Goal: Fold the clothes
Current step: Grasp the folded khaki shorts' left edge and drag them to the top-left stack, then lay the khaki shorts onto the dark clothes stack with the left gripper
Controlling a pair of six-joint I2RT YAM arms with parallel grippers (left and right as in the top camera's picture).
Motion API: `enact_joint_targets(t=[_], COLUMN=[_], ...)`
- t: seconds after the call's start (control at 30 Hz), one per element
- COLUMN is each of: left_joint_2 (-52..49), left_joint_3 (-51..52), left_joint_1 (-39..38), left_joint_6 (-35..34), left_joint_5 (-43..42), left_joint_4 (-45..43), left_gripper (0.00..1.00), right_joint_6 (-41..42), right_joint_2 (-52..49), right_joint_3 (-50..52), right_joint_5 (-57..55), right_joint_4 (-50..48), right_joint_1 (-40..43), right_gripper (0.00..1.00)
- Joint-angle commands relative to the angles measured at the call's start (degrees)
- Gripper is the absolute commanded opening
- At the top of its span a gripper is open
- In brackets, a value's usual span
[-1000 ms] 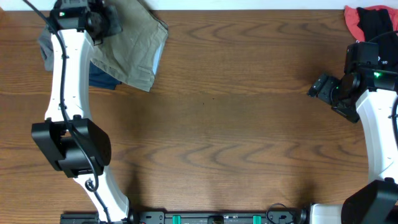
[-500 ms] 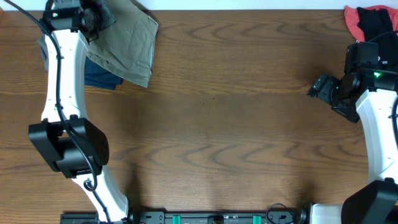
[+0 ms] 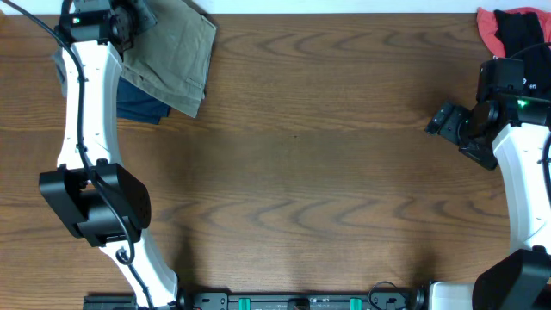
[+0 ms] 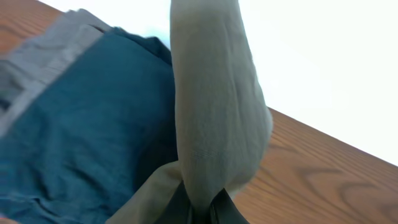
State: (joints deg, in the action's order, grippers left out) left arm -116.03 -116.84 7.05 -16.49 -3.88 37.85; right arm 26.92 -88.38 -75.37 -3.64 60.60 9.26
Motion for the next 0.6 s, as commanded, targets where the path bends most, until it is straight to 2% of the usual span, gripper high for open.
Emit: enact_joint_targets(t=[0.0, 0.2, 0.57], left_joint_2=[1.51, -0.74, -7.89], left_joint_3=[-1.51, -1.51, -1.49], left_joint_1=[0.57, 2.40, 6.78], left_joint_6=[-0.15, -0.09, 0.81], left_joint_5=[7.45, 11.04, 11.02], left_joint_4=[-1.09, -2.67, -6.45], left_gripper=[0.06, 0.06, 0.06], right_joint_6=[-0.42, -0.42, -0.42], right_joint_2=[0.61, 0.61, 0.61], right_joint_3=[-0.33, -0.33, -0.33], right_joint_5=[-0.44, -0.44, -0.46], right_joint_4=[0.07, 0.07, 0.07], right_joint_1=[0.11, 0.11, 0.11], right_gripper=[0.99, 0.99, 0.99])
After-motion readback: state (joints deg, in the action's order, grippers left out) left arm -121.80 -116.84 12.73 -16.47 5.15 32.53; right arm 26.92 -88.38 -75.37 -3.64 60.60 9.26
